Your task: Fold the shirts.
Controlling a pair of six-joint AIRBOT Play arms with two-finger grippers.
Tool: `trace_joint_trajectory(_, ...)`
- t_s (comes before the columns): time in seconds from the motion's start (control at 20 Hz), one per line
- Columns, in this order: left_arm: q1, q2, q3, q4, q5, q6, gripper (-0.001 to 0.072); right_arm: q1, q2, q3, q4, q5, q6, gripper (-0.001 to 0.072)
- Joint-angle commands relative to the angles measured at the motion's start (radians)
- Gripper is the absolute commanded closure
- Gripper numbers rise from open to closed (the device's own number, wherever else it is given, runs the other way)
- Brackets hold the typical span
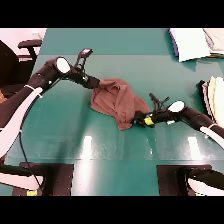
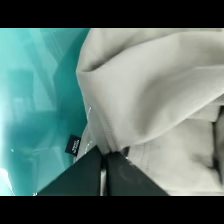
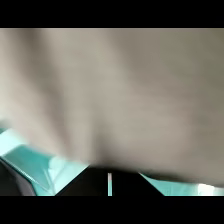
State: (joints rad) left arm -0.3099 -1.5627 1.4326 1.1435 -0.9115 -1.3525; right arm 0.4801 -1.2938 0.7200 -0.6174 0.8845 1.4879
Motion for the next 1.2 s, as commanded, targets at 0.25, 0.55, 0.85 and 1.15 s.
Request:
trace_joint_trajectory(0.25,0.072,0.441,0.01,0.043,0.053,0.094,0.0683,-0.303,0.336,0.366,-0.352,0.316,0.032,0.0697)
trace_joint_trajectory(0.55,0.072,0.728,0.187,0.036,-0.046,0.108,0.0684,-0.552,0.505,0.683,-0.392,0.458,0.029,0.0697)
trace_joint_trajectory(0.85,0.072,0.795,0.42,0.026,-0.269,0.108,0.0684,-0.681,0.493,0.963,-0.407,0.572,0.01,0.0698)
trace_joint_trajectory(1.15,0.072,0.725,0.288,0.005,-0.46,0.103,0.0684,-0.586,0.28,1.127,-0.405,0.664,0.023,0.0698)
